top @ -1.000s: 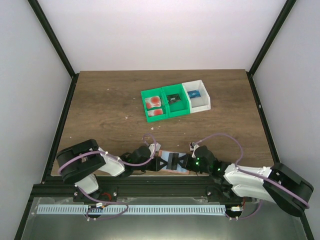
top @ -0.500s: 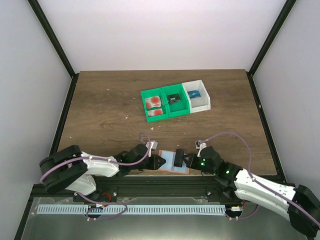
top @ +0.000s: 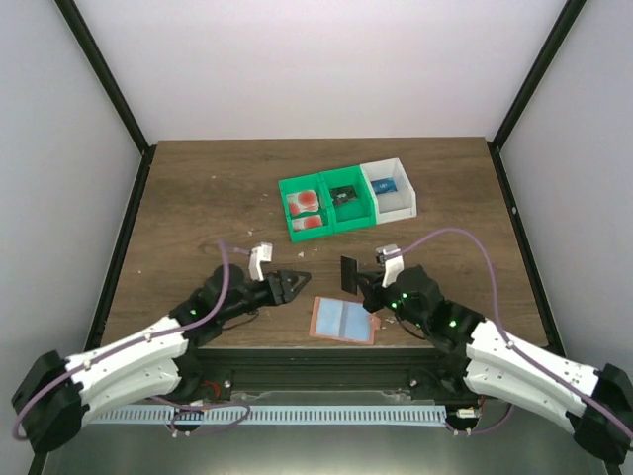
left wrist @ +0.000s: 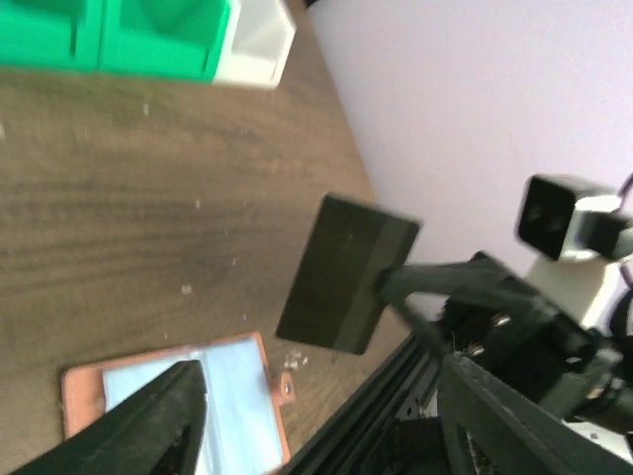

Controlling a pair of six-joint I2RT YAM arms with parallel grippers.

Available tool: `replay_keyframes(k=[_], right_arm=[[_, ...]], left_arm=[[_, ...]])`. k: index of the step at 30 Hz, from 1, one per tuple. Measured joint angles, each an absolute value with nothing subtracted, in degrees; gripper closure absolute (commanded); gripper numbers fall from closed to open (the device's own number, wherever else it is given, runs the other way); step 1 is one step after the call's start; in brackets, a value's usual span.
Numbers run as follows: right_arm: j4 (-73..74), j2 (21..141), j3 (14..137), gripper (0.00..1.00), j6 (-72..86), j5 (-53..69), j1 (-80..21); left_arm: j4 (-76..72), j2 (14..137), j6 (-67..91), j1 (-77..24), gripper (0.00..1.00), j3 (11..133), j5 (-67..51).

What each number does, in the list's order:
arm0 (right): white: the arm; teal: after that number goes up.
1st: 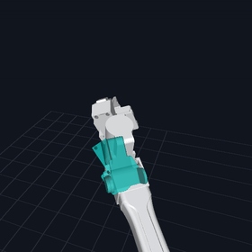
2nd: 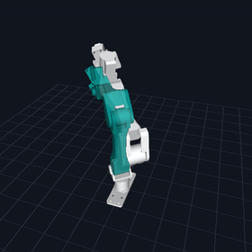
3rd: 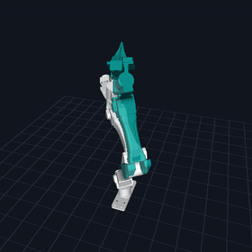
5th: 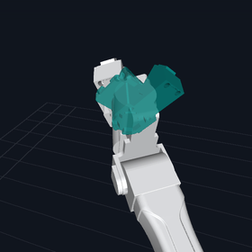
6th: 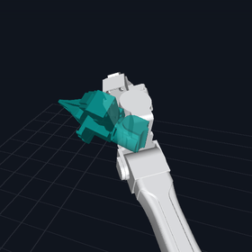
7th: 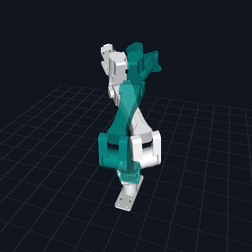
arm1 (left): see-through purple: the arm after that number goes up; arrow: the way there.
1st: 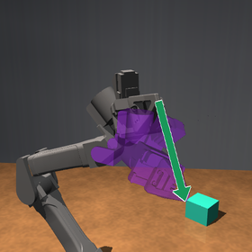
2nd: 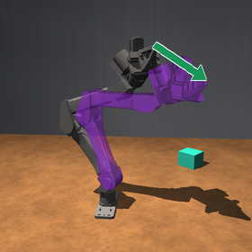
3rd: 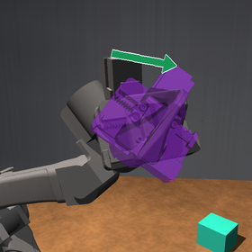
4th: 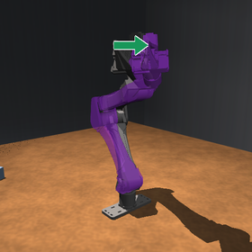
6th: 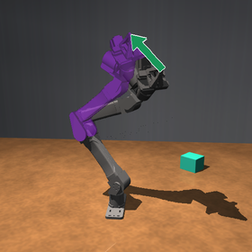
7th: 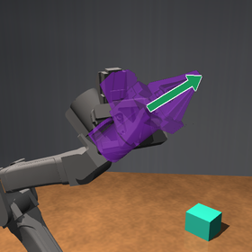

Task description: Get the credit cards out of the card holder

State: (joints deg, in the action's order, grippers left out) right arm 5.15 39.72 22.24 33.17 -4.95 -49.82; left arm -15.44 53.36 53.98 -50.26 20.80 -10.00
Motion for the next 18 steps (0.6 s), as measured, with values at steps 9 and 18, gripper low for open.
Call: replay_keyframes(k=[9, 18], right_arm=[[-9.1, 48.0, 22.2, 0.99, 8.4, -9.1, -60.8], [-27.0, 54.8, 19.2, 1.00, -17.3, -13.8, -71.1]], left_arm=[[-5.7, 35.8, 57.3, -43.0, 0.29, 21.9, -12.2], [-9.1, 30.5, 72.8, -43.0, 0.32, 14.3, -17.7]])
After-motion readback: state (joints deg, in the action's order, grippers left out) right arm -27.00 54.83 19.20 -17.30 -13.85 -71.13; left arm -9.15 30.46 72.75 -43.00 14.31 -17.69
